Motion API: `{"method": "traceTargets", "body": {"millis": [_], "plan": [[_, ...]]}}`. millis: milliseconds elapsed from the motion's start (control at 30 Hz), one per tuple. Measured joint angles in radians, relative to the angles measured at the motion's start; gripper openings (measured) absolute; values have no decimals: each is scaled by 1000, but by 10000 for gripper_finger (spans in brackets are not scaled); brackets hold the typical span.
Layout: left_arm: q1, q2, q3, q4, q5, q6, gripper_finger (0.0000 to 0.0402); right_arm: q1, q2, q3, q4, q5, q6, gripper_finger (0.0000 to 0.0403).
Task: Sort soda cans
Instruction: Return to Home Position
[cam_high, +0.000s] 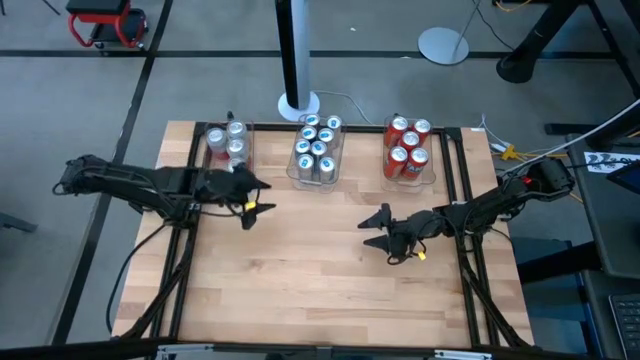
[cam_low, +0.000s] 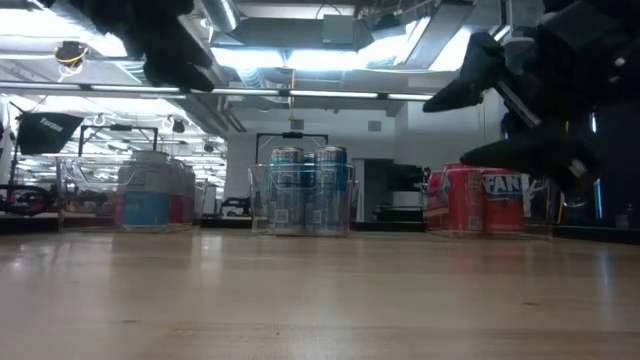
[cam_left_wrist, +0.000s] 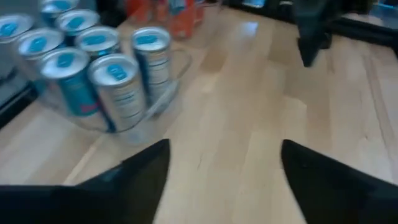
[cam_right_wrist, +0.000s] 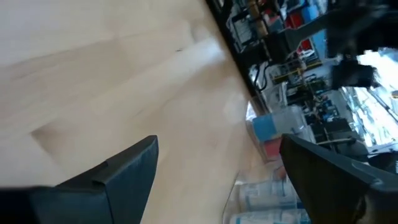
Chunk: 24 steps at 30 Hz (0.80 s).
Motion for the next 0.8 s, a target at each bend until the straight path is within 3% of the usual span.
{"method": "traceTargets", "body": {"millis": [267, 367, 433, 567, 800], "plan": [[-118, -139, -240, 300, 0, 90, 88, 0, -13, 0, 30, 31, 22, 332], [-156, -220, -314, 361, 3, 120, 20, -4, -52, 0, 17, 35, 19, 308], [-165, -272, -355, 383, 0, 132, 9, -27, -94, 0, 0, 26, 10, 277], [-159, -364, -425, 405, -32, 165, 24, -104, -206, 0, -90, -12, -25, 187], [-154, -527, -503, 406, -37, 206, 6, -313, -439, 0, -318, -256, -61, 16]]}}
